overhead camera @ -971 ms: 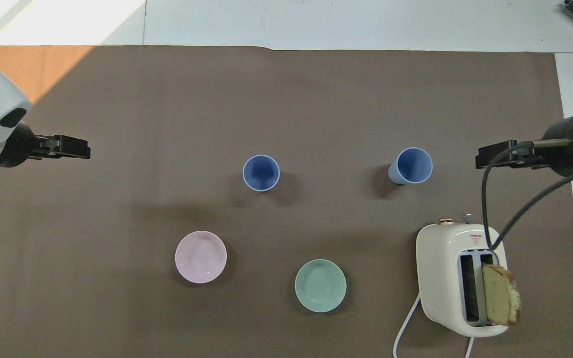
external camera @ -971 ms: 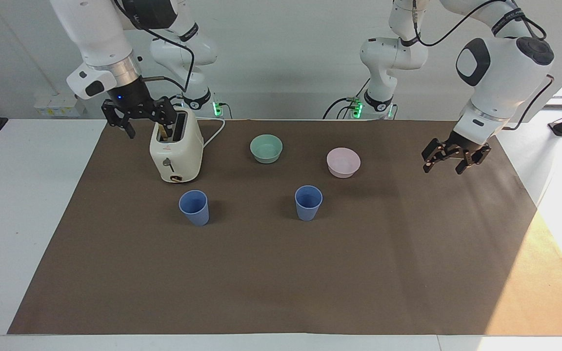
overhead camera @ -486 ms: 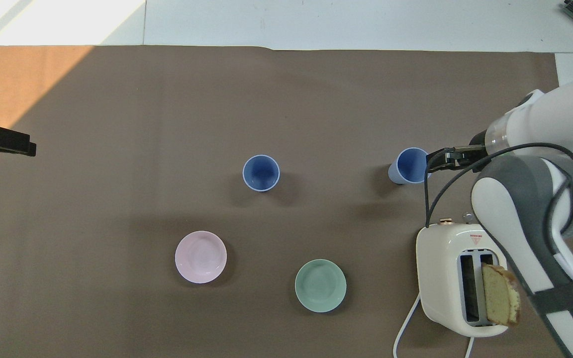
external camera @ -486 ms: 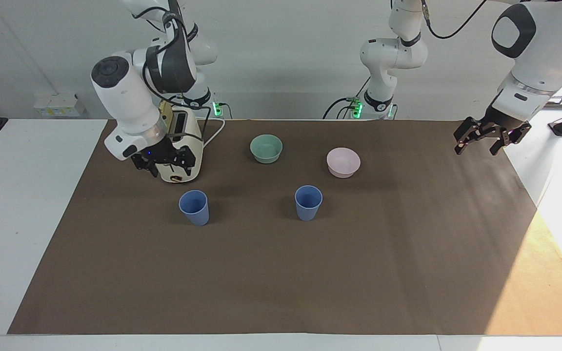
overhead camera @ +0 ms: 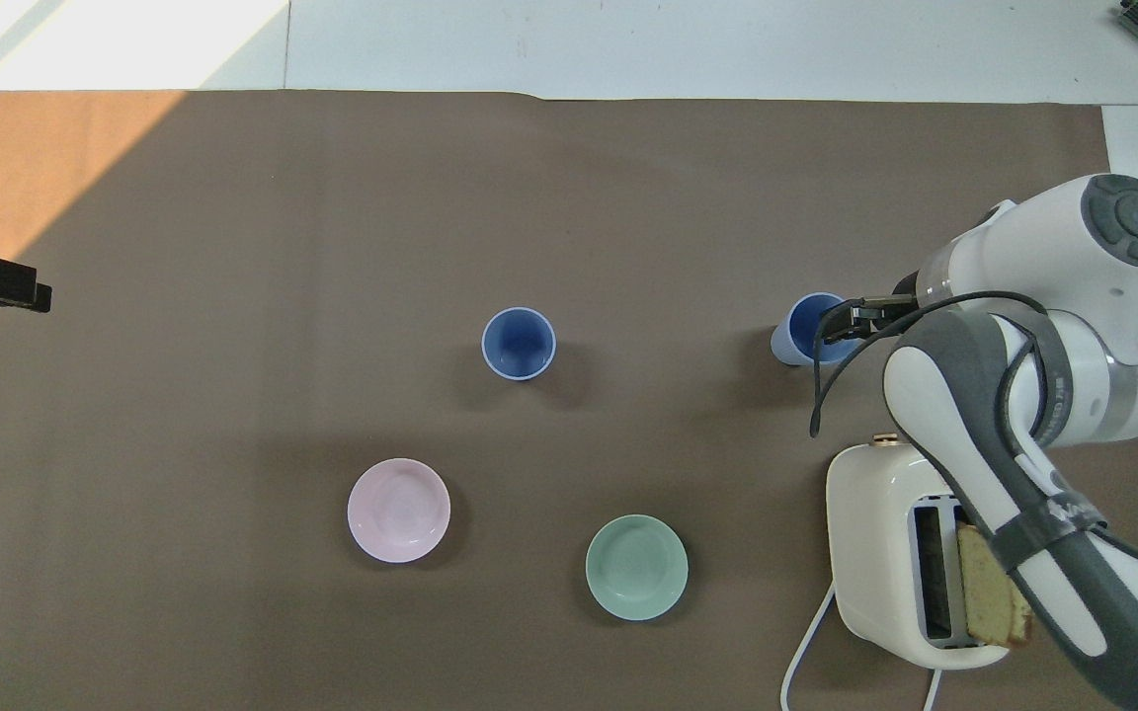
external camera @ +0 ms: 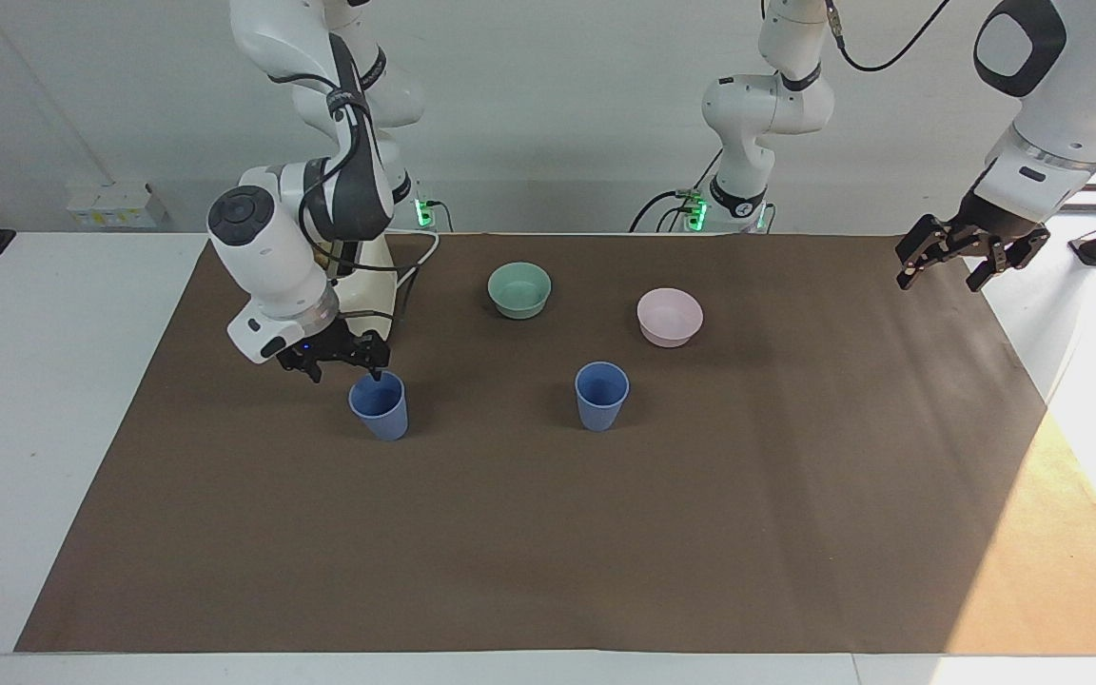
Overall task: Stack blue cups with both arms
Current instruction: 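Reach the right gripper to the other blue cup and grasp it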
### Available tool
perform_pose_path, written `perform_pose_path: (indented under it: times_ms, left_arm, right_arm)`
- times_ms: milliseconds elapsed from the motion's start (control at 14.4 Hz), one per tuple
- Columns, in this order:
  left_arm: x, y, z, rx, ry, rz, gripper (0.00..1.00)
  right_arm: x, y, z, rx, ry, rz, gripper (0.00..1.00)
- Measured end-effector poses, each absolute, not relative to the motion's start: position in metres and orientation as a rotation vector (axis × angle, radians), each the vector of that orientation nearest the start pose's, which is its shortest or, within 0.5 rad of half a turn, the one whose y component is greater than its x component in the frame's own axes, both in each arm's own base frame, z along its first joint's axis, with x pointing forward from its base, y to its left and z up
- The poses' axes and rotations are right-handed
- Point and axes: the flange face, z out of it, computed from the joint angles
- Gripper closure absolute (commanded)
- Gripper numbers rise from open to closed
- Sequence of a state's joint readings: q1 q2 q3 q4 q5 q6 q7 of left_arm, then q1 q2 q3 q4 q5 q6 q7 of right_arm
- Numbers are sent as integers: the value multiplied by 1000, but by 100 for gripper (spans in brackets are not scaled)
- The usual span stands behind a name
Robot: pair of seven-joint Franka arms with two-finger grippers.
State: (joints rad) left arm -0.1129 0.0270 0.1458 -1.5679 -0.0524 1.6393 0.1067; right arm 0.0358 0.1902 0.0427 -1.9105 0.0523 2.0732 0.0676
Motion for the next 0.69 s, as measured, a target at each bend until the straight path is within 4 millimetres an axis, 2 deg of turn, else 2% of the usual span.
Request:
perform_pose_path:
  times_ms: [208,278,347,416,486,694]
  left_arm:
    - [569,12,617,-3184,114,-73,0]
    - [569,12,617,-3184,115,-73,0]
    - [569,12,617,-3184,115,-73,0]
    - [569,12,617,-3184,115,-73,0]
    - [569,12,617,-3184,116,-72,0]
    - [569,12,617,-3184,116,-71,0]
  right_arm:
    - [604,48,368,-3089,29,37,0]
    - [605,48,359,-3089,31,50,23]
    - [605,48,352,-3089,33,62,61]
    - [606,48,348,-3089,33,68,86]
    - [606,48,348,-3089,33,68,100]
    - [606,49,348,-3089,29,65,100]
